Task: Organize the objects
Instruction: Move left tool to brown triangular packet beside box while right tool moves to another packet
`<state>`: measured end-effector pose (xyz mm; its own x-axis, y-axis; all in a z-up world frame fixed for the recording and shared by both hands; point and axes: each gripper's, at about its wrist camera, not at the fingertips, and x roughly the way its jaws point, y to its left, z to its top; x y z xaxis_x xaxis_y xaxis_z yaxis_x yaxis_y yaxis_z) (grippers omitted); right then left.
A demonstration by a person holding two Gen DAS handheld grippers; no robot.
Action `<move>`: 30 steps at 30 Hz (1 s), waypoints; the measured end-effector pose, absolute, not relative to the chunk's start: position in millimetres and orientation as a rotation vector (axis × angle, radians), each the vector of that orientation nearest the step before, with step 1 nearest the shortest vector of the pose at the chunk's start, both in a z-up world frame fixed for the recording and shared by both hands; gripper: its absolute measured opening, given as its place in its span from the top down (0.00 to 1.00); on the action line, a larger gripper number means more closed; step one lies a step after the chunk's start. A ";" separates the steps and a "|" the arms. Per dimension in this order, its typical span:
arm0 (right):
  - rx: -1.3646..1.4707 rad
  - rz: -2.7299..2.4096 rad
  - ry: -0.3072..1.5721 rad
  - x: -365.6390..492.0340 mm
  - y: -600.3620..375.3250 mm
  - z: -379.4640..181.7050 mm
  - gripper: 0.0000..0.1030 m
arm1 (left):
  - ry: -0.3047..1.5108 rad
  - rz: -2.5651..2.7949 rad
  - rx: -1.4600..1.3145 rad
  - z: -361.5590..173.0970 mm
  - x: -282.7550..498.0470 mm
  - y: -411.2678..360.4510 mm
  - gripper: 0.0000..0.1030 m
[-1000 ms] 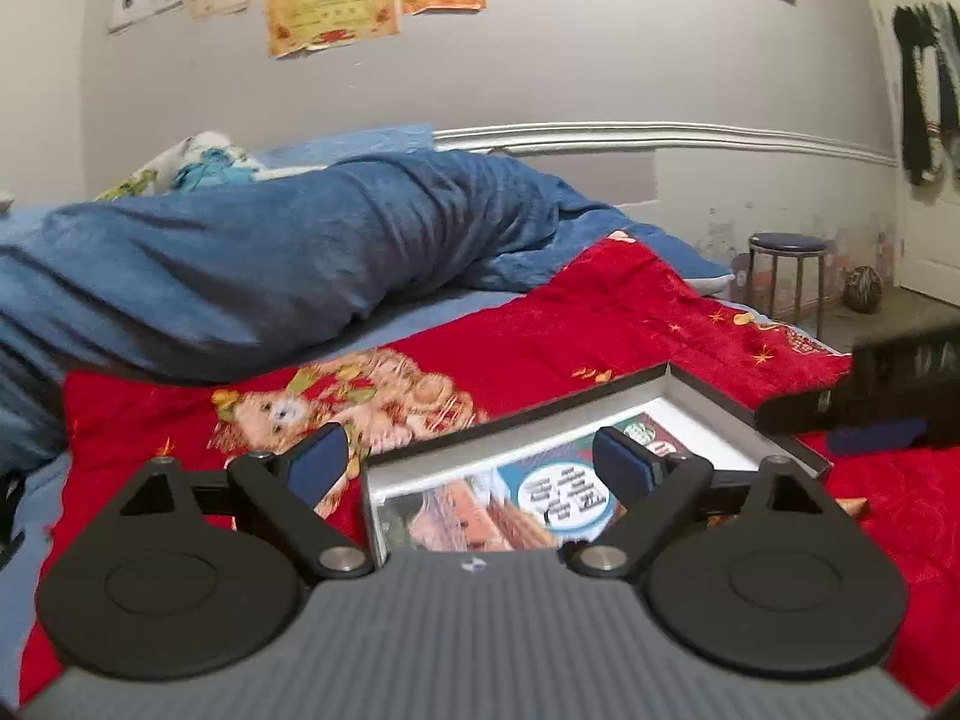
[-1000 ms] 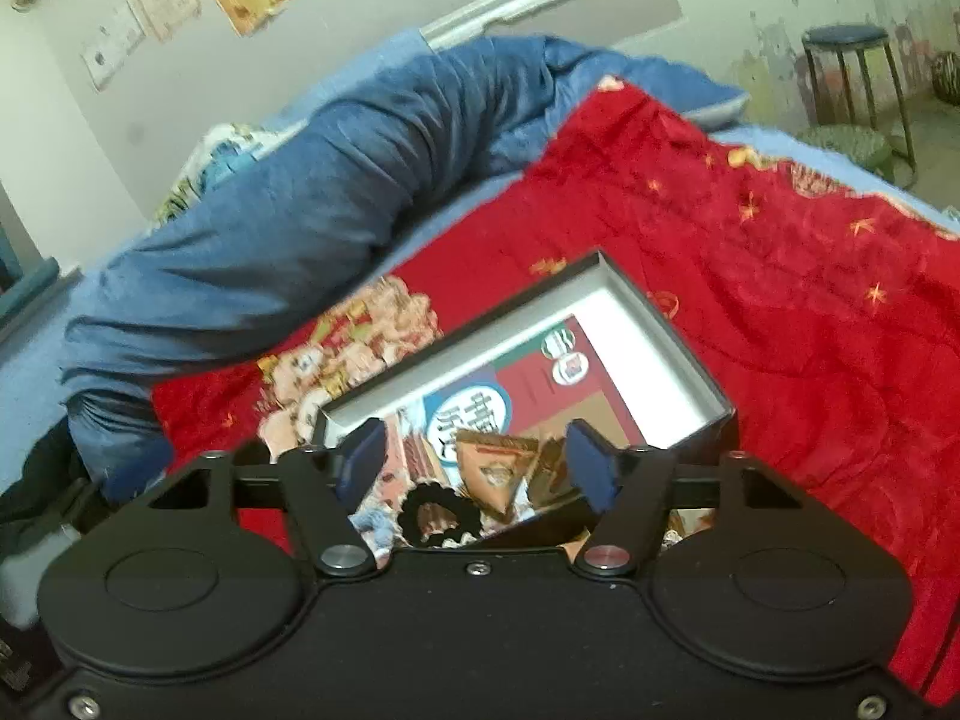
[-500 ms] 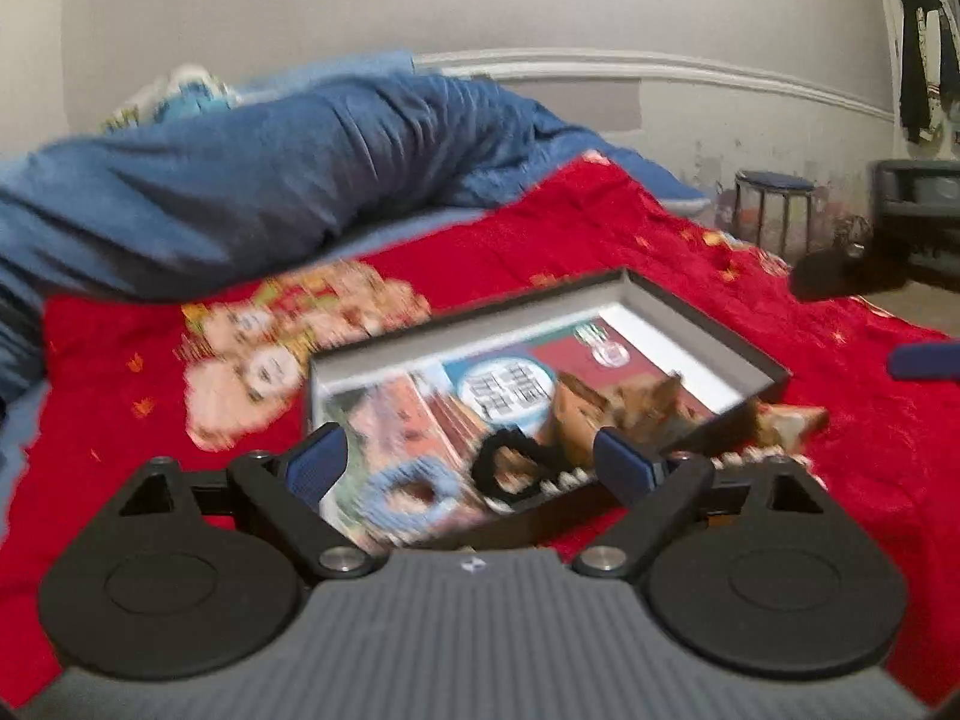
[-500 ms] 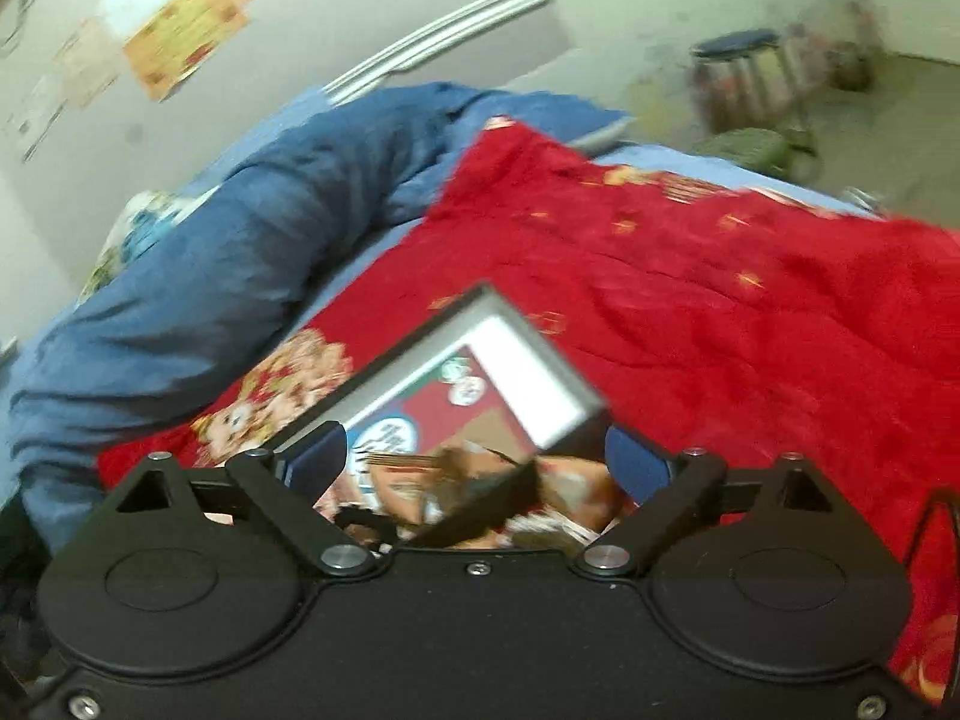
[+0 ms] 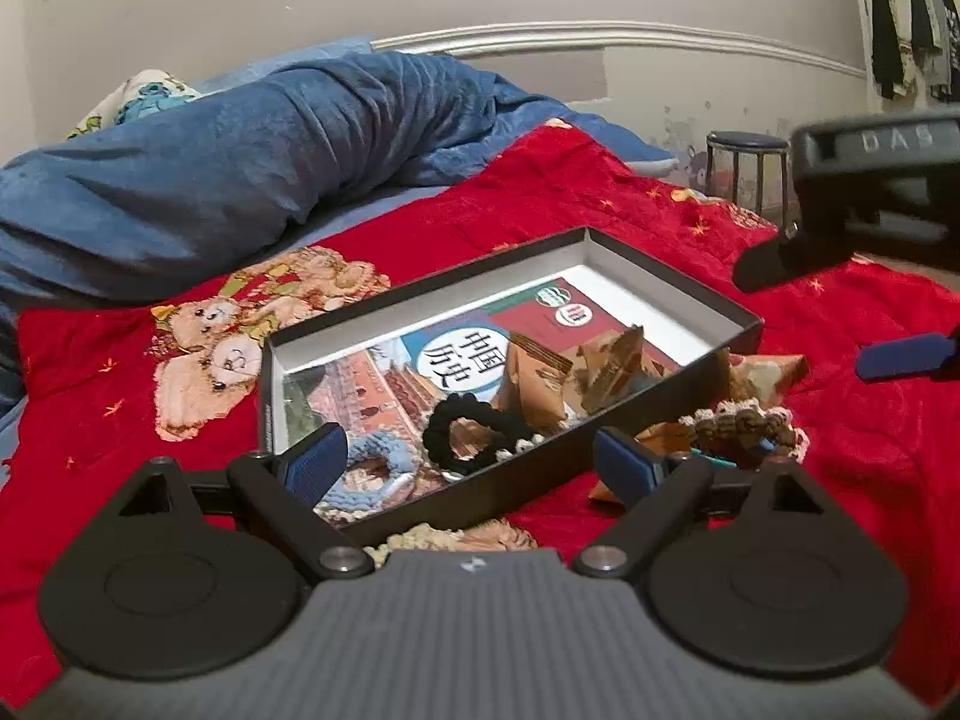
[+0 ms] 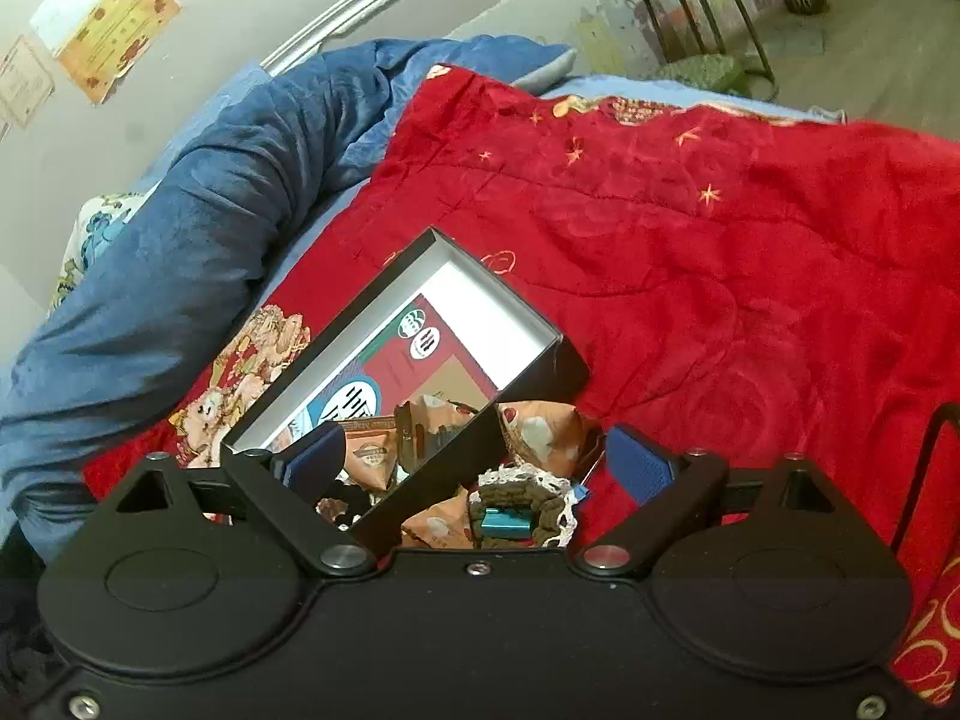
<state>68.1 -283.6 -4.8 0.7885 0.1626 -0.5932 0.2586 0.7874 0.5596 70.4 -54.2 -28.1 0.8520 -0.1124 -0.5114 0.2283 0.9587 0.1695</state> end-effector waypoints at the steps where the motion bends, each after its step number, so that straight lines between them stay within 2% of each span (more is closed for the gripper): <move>1: 0.673 -0.059 0.672 69.2 -285.1 -4.2 0.09 | 0.527 -0.189 0.228 -29.1 71.7 -55.1 0.08; 13: 0.764 -0.230 0.753 77.3 -324.5 -24.5 0.08 | 0.574 -0.220 0.154 -35.5 76.6 -58.9 0.09; 24: 0.770 -0.209 0.760 80.9 -325.1 -14.9 0.08 | 0.592 -0.179 0.088 -29.8 81.1 -57.0 0.09; 30: 0.821 -0.143 0.736 78.7 -332.0 2.7 0.08 | 0.582 -0.185 -0.019 -4.5 91.4 -70.2 0.09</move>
